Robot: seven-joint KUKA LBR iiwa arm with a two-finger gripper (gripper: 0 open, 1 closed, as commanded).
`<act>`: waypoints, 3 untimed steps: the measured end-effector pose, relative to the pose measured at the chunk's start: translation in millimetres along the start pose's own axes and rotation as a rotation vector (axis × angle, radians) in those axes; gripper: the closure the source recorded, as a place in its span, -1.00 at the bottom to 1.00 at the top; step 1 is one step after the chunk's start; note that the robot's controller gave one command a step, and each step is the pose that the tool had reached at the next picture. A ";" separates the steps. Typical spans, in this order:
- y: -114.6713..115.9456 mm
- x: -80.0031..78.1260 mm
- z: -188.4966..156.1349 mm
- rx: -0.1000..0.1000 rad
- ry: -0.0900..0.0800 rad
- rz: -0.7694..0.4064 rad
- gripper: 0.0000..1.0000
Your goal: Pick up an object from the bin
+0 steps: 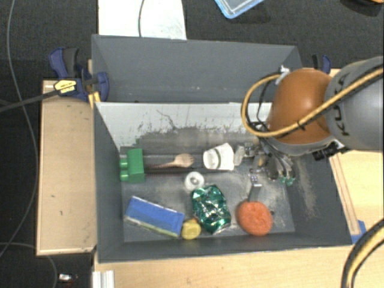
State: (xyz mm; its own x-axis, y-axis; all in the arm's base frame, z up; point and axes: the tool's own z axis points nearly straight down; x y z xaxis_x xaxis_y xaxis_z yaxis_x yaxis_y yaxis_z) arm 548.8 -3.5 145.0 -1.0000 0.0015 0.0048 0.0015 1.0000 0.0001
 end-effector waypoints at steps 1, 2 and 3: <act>0.0 -1.6 -4.6 0.000 -0.008 0.000 -1.00; -25.9 13.9 23.6 0.000 -0.016 -0.175 -1.00; -47.0 41.1 55.4 0.002 -0.008 -0.244 -1.00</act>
Offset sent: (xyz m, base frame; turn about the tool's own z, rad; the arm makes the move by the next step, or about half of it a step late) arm -0.0359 -0.0631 -0.0594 -0.3334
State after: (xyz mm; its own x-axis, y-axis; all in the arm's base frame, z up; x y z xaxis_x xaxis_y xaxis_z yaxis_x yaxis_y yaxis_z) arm 507.3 -50.4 89.7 -0.9707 -0.2404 -0.0026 -0.2404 0.9707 -0.0014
